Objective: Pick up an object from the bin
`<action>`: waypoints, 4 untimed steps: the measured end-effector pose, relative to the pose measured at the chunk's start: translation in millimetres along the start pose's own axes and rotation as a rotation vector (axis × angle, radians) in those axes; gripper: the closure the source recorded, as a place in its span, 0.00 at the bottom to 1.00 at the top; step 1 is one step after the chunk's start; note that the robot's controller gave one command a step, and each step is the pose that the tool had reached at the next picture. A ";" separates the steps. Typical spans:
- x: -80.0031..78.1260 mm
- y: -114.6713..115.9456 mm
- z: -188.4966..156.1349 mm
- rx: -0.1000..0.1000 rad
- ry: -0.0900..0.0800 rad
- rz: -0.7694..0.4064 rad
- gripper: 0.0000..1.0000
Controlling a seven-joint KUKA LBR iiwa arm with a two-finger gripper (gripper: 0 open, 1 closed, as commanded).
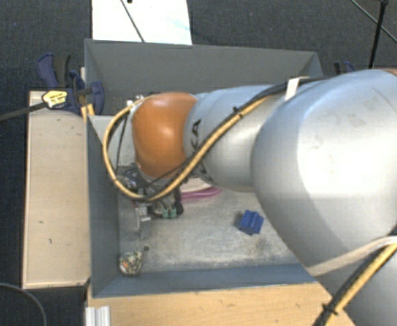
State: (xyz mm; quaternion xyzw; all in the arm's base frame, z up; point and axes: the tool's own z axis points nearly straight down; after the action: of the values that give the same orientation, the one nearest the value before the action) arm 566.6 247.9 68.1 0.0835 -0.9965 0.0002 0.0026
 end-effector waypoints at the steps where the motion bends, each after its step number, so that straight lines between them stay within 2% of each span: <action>1: 26.5 -98.0 -11.2 0.002 -0.005 -0.217 0.00; 2: 14.9 -146.3 -3.4 0.000 -0.010 -0.365 0.00; 3: 35.1 -189.3 -6.7 -0.003 -0.003 -0.687 0.00; 4: 9.9 -186.5 -65.3 0.003 -0.013 -0.709 0.00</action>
Offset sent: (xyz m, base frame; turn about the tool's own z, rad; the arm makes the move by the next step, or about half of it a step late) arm -0.0104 -0.0981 0.0109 -0.2210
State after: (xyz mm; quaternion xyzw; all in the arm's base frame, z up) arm 588.3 62.4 133.5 0.4243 -0.9055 0.0003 -0.0040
